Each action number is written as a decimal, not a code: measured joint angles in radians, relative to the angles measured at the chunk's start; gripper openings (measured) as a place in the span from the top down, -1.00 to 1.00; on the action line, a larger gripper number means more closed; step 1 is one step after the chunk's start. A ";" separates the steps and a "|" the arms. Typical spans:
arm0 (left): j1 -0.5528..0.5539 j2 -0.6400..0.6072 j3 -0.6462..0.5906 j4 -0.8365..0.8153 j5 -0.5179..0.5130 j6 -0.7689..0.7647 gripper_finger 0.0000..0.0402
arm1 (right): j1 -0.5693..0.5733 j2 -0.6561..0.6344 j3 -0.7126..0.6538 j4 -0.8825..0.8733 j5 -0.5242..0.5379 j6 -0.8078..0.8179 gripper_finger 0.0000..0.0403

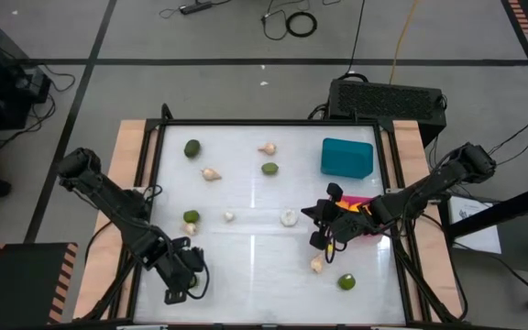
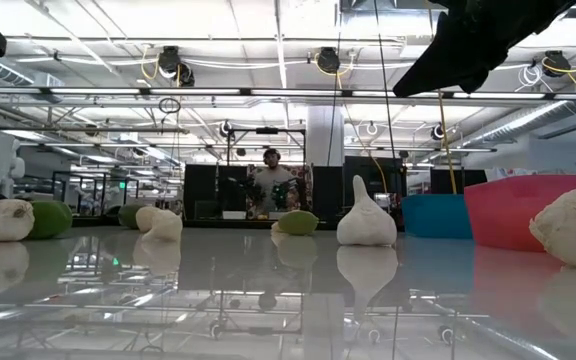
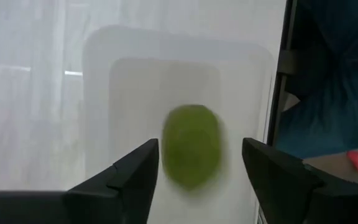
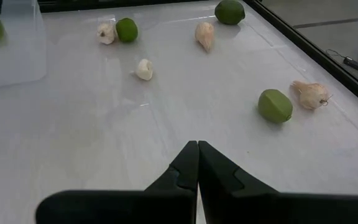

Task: Sort produce into baskets
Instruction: Put the green lime into the transparent bin

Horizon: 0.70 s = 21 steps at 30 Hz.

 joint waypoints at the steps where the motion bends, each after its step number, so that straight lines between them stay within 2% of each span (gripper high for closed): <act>1: 0.001 0.000 0.000 0.000 0.000 0.000 -0.23 | 0.000 0.000 0.000 0.000 0.000 0.001 1.00; 7: 0.049 0.000 0.000 0.009 0.026 0.103 -0.33 | -0.002 0.000 0.000 0.000 0.000 0.001 1.00; 11: 0.120 -0.001 0.010 -0.049 -0.130 0.146 -0.31 | -0.014 0.000 0.000 0.003 -0.001 0.001 1.00; 15: 0.214 -0.009 0.011 -0.185 -0.208 0.212 -0.29 | -0.028 0.000 0.000 0.016 -0.001 0.001 1.00; 17: 0.273 -0.017 0.011 -0.253 -0.234 0.178 -0.28 | -0.034 0.000 0.000 0.021 -0.001 0.001 1.00; 21: 0.418 -0.019 -0.001 -0.386 -0.209 0.031 -0.28 | -0.035 0.000 0.000 0.028 -0.001 -0.002 1.00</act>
